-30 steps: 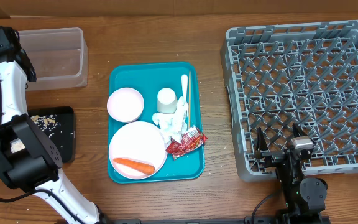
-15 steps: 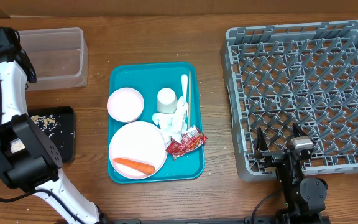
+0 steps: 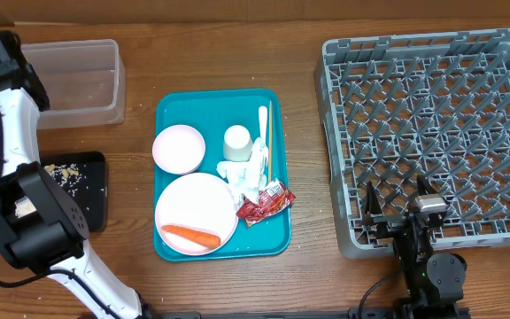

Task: Sort waste into correct bins and load items into the dishwasher rack
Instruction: 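Carry the bowl over the black tray and tip out the rice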

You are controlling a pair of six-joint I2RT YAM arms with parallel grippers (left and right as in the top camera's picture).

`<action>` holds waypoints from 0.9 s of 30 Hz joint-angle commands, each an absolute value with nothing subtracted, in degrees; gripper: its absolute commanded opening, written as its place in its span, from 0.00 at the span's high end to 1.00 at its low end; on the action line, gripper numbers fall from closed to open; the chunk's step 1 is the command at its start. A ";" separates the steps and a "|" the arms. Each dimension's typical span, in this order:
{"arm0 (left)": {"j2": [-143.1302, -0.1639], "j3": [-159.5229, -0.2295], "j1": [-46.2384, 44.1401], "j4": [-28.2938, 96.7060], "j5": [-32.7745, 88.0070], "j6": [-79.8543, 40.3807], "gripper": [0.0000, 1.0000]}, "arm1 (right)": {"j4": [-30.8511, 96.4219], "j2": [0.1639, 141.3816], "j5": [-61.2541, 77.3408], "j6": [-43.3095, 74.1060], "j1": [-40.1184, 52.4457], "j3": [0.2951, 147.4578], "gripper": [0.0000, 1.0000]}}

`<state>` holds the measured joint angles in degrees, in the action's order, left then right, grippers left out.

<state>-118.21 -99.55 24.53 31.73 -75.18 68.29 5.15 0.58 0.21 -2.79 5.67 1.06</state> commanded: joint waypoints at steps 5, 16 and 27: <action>-117.23 -99.37 25.06 27.09 -74.96 81.67 0.96 | 4.84 0.16 0.56 -2.83 5.61 0.47 0.00; -117.23 -99.37 24.97 32.16 -71.31 73.69 0.96 | 4.84 0.16 0.54 -2.83 5.61 0.47 0.00; -117.21 -99.37 24.75 34.39 -59.44 45.89 0.96 | 4.84 0.16 0.54 -2.83 5.61 0.47 0.00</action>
<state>-118.19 -99.46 24.51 33.91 -63.90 58.76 5.15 0.58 0.21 -2.79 5.67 1.06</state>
